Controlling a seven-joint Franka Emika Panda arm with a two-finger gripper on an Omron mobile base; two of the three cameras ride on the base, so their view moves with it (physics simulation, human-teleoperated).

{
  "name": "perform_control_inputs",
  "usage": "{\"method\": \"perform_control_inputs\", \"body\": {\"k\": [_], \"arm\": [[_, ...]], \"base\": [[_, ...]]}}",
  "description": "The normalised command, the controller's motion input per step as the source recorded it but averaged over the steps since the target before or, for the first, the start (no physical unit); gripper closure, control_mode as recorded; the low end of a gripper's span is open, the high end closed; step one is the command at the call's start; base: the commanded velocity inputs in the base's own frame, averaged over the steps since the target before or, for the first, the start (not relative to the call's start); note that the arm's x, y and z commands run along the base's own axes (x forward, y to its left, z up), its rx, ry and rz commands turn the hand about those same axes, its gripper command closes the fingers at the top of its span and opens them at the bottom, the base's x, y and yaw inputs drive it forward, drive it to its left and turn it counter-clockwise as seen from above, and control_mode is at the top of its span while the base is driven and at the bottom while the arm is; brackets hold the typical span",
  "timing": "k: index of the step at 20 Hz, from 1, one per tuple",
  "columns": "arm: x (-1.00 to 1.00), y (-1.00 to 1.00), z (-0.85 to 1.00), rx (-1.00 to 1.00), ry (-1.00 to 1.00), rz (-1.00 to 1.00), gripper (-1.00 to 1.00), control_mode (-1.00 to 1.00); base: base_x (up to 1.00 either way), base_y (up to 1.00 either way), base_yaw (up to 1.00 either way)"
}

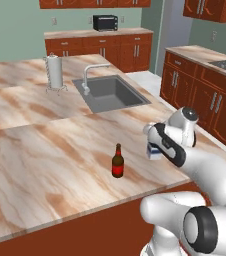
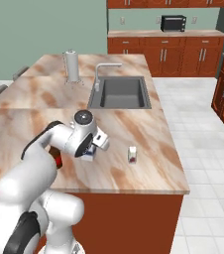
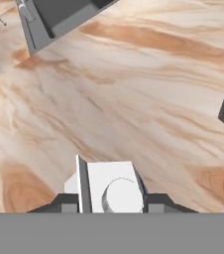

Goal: Move the drinks to the dining counter.

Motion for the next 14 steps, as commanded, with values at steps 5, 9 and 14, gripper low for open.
{"method": "perform_control_inputs", "body": {"k": [5,9,14], "arm": [[0.22,-0.02,-0.23,0.0,0.0,0.0,1.0,-1.0],[0.16,-0.04,-0.23,0.0,0.0,0.0,1.0,-1.0],[0.13,-0.05,-0.24,0.0,0.0,0.0,1.0,-1.0]], "base": [[0.0,0.0,0.0],[0.0,0.0,0.0],[0.0,0.0,0.0]]}}
